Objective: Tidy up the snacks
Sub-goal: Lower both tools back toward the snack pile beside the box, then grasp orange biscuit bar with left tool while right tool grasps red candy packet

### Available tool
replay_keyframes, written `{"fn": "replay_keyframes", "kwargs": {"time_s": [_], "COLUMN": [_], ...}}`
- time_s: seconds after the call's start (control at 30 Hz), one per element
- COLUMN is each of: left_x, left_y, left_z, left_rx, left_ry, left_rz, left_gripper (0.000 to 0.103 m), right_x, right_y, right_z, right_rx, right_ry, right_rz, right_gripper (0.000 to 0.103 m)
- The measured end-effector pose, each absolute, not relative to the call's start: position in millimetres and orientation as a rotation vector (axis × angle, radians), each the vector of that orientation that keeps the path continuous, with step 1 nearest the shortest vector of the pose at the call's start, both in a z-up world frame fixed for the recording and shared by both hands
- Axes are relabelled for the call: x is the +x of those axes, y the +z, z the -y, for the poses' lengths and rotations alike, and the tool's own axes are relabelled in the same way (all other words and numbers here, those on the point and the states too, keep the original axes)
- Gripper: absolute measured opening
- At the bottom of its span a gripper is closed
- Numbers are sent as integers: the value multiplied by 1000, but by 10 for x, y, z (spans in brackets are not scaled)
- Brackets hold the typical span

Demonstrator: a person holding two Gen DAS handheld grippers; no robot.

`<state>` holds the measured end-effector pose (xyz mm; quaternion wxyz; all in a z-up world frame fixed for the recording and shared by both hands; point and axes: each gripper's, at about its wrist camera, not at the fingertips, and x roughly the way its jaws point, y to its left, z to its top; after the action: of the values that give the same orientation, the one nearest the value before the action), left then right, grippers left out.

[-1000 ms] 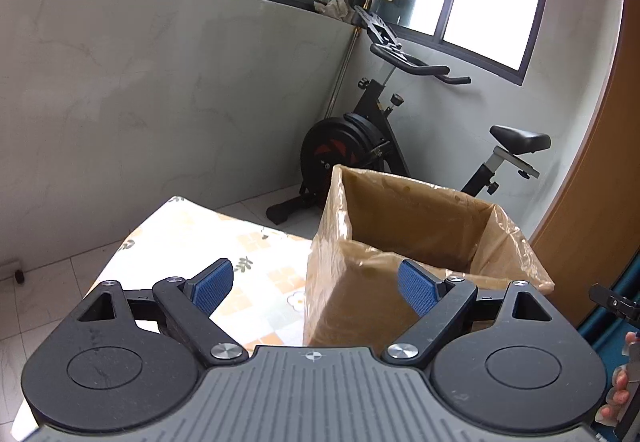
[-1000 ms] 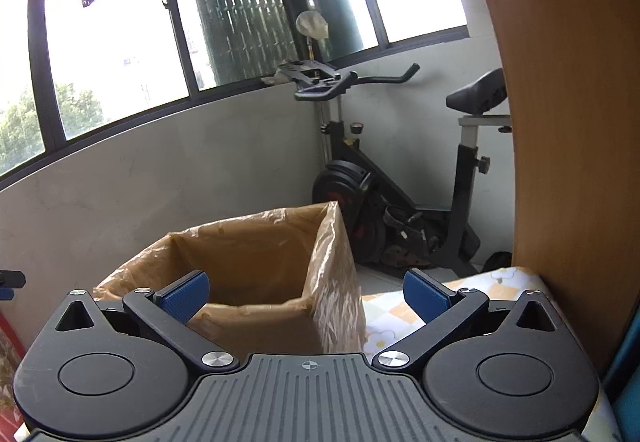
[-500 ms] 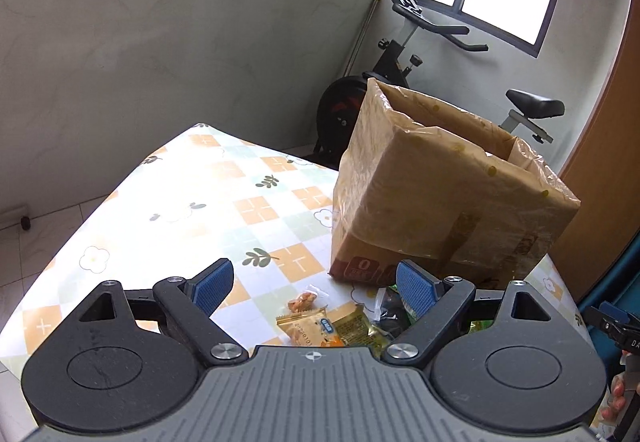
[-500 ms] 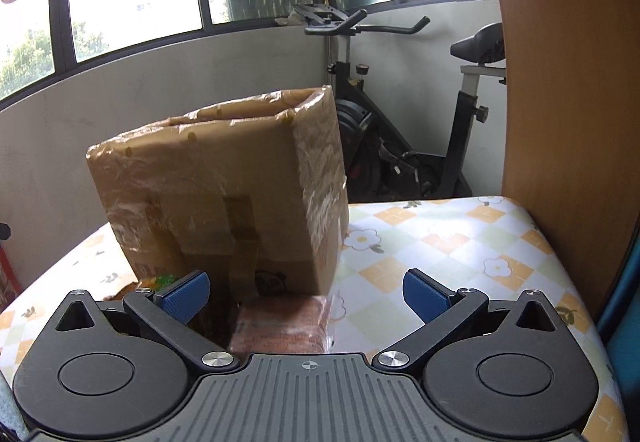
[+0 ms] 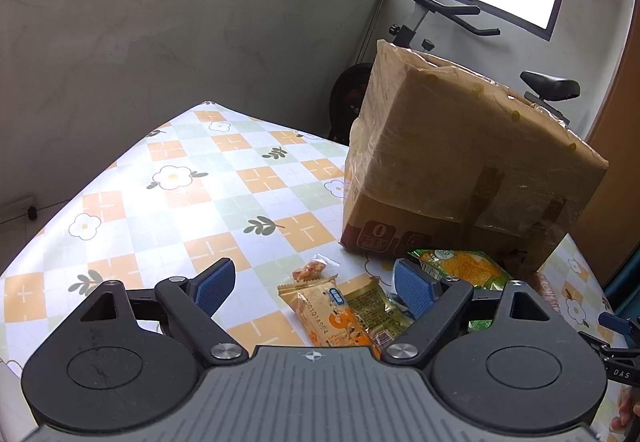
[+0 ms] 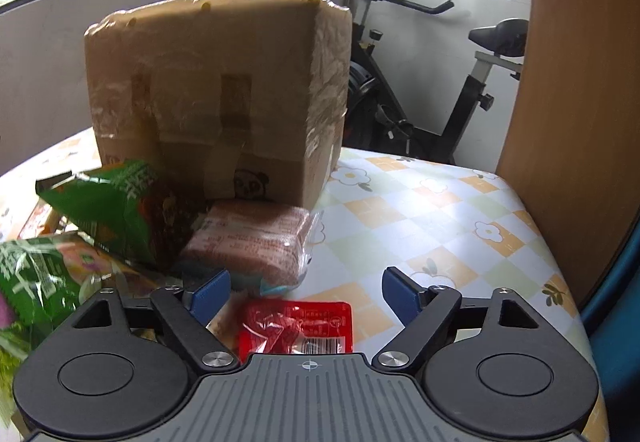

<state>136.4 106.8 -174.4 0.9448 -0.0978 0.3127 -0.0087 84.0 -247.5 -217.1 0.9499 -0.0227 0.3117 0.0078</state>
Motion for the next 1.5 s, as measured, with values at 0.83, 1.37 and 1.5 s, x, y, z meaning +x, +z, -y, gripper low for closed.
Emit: {"fn": "replay_keyframes", "kwargs": {"time_s": [0.83, 1.37, 1.5], "left_x": [1436, 1347, 1352], "left_y": [-2059, -2231, -2282], "left_z": [-954, -941, -921], "left_rx": [-223, -302, -305], "left_ry": [-23, -8, -10], "left_rz": [-689, -704, -730], "left_gripper": [86, 85, 80], "right_x": [1085, 920, 938], "right_y": [-2548, -2607, -2606], "right_z": [2263, 2356, 2404], "right_rx": [-156, -83, -60], "right_ry": [109, 61, 55], "right_rz": [-736, -668, -669], "right_gripper": [46, 39, 39]}}
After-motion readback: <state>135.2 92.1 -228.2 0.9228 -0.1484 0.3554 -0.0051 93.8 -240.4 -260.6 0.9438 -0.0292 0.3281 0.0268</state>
